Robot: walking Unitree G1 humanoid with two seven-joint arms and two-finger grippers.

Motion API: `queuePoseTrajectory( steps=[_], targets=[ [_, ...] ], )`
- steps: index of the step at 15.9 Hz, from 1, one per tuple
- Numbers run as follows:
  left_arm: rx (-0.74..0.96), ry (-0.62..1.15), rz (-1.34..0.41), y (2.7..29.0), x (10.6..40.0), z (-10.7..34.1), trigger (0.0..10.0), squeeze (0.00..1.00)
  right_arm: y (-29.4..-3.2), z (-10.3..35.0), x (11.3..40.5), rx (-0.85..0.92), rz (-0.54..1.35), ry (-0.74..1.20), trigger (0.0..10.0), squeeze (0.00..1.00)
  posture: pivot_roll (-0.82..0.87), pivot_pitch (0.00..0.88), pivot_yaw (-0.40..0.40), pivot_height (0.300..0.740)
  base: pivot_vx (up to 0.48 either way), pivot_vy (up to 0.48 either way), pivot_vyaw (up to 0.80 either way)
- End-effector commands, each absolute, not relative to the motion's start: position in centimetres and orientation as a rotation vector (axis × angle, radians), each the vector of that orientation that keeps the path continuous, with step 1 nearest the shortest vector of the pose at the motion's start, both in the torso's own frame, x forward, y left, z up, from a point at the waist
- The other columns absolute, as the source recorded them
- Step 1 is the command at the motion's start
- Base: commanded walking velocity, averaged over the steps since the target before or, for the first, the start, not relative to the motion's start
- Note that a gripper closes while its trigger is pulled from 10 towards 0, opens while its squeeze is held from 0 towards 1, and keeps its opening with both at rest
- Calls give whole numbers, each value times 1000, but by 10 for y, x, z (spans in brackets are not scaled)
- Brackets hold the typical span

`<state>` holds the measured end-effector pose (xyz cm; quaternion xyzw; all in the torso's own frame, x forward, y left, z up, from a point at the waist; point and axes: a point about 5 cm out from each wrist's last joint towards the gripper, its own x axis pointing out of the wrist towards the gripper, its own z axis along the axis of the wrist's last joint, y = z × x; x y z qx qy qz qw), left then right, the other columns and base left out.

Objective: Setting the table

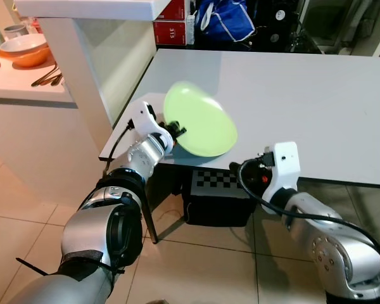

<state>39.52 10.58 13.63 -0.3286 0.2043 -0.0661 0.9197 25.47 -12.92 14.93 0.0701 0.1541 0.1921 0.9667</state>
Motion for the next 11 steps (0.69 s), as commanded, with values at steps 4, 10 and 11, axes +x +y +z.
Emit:
queuePoseTrajectory(
  steps=[4,10,11],
  targets=[
    [-610,406,-89,113,397,135,10000,1000,-137,159,245,157,317,267,10000,0,-154,0,114,740,0,0,0],
    [-549,380,-93,119,400,140,10000,1000,-144,170,232,84,293,218,10000,0,-212,0,134,740,0,0,0],
    [-557,376,-107,116,400,141,10000,1000,-146,173,230,80,288,208,10000,0,-223,0,134,740,0,0,0]
  ],
)
